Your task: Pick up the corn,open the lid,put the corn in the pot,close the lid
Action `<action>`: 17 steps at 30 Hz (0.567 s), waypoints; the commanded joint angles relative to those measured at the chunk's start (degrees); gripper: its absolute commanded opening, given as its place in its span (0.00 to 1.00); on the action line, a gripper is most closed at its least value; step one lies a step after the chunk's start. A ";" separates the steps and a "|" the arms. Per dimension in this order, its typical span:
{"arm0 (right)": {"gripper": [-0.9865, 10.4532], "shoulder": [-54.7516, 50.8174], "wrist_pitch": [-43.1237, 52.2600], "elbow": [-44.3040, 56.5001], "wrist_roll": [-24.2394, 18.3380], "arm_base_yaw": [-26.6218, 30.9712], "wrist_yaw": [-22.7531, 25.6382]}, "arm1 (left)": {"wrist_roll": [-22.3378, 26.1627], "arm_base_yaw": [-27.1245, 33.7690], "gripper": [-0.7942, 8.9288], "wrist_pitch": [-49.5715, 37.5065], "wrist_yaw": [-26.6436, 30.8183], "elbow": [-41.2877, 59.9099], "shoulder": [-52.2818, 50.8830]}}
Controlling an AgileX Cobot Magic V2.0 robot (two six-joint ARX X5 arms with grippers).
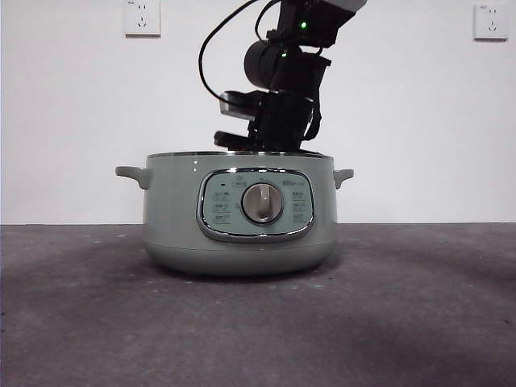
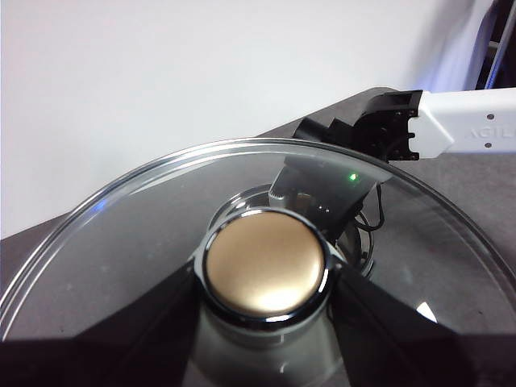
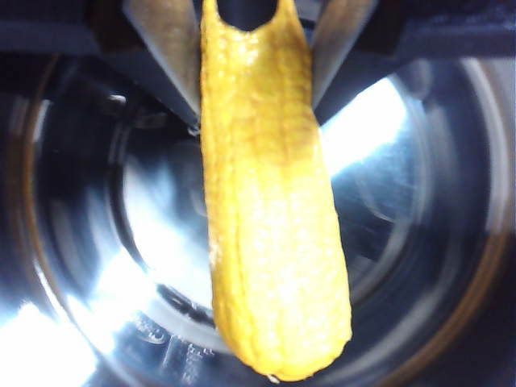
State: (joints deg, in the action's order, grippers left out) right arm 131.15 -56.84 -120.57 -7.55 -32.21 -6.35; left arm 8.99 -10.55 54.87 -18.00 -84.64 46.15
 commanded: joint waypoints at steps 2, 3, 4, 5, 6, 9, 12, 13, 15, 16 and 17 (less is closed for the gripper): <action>0.08 1.97 -0.15 -0.13 -0.37 -0.09 -0.24 | 0.22 0.11 0.08 -2.36 -0.42 -0.52 -0.55; 0.08 2.03 -0.02 -0.13 -0.37 -0.09 -0.26 | 0.22 0.11 0.08 -2.25 -0.42 -0.52 -0.55; 0.09 2.05 0.11 -0.13 -0.37 -0.11 -0.28 | 0.22 0.11 0.08 -2.19 -0.42 -0.52 -0.52; 0.13 2.05 0.35 -0.13 -0.37 -0.13 -0.26 | 0.22 0.11 0.08 -2.14 -0.42 -0.52 -0.42; 0.18 2.05 0.46 -0.13 -0.37 -0.24 -0.26 | 0.22 0.11 0.08 -2.12 -0.42 -0.50 -0.35; 0.37 2.05 0.44 -0.13 -0.37 -0.44 -0.28 | 0.22 0.11 0.08 -2.10 -0.42 -0.52 -0.22; 0.48 2.05 0.24 -0.13 -0.33 -0.48 -0.28 | 0.22 0.11 0.08 -2.08 -0.42 -0.52 0.04; 0.49 2.03 0.22 -0.13 -0.33 -0.48 -0.26 | 0.22 0.11 0.08 -2.08 -0.44 -0.52 0.15; 0.50 1.81 0.13 -0.26 -0.17 -0.48 -0.26 | 0.22 0.11 0.08 -2.03 -0.42 -0.50 0.26; 0.50 1.70 0.09 -0.42 -0.17 -0.48 -0.20 | 0.22 0.11 0.08 -2.03 -0.42 -0.50 0.33; 0.50 1.53 -0.09 -0.83 -0.15 -0.48 -0.20 | 0.22 0.11 0.08 -2.03 -0.44 -0.52 0.33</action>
State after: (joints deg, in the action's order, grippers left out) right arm 131.41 -56.51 -121.03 -7.84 -32.58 -6.83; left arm 8.99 -10.55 55.42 -18.00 -84.64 47.09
